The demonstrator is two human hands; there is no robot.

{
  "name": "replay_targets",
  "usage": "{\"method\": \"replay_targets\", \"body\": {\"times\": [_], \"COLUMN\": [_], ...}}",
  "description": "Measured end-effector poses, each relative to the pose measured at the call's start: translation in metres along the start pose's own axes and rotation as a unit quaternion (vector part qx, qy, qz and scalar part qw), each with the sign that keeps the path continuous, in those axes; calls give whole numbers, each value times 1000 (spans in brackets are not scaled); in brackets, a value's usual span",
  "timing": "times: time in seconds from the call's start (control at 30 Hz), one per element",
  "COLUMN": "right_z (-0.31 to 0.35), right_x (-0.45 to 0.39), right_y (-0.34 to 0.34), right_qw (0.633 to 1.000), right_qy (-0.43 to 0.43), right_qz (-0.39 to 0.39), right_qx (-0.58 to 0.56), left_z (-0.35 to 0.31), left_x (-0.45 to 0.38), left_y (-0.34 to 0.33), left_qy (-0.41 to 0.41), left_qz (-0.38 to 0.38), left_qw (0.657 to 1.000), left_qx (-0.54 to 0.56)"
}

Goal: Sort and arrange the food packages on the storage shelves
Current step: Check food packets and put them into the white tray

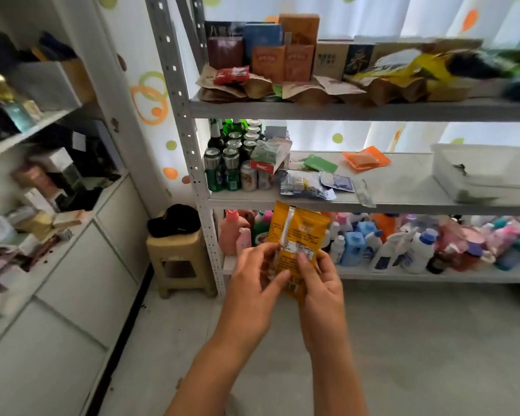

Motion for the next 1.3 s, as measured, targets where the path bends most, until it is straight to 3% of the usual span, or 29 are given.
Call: {"method": "replay_targets", "body": {"times": [0.17,0.3,0.53,0.73,0.87,1.13,1.3], "right_z": [2,10,21,2,-8,-13,19], "right_x": [4,-8,-47,-89,-114,-164,-209], "right_y": [-2,-8,-53,-98,-126,-151,-168], "right_qw": [1000,999,975,966,968,959,945], "right_qy": [-3,13,86,57,44,67,92], "right_qz": [-17,-31,-70,-52,-39,-84,-36], "right_qx": [-5,25,192,247,245,264,313], "left_z": [5,5,18,42,60,88,67], "left_x": [-10,-33,-87,-134,-160,-221,-269], "left_y": [-8,-1,33,82,102,114,113], "left_qy": [30,74,141,138,128,122,92], "left_qz": [39,91,58,58,47,1,-16], "left_qw": [998,983,945,915,919,948,956], "left_qx": [40,138,288,375,371,295,277]}}
Point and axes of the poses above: each hand's wrist, its own x-axis away from the middle knuckle, its own y-axis out of the back of the hand, z = x × y, the point moved 1 cm from there along -x, towards the middle knuckle, and after that the axes turned 2 degrees about -y, right-handed, at the moved point
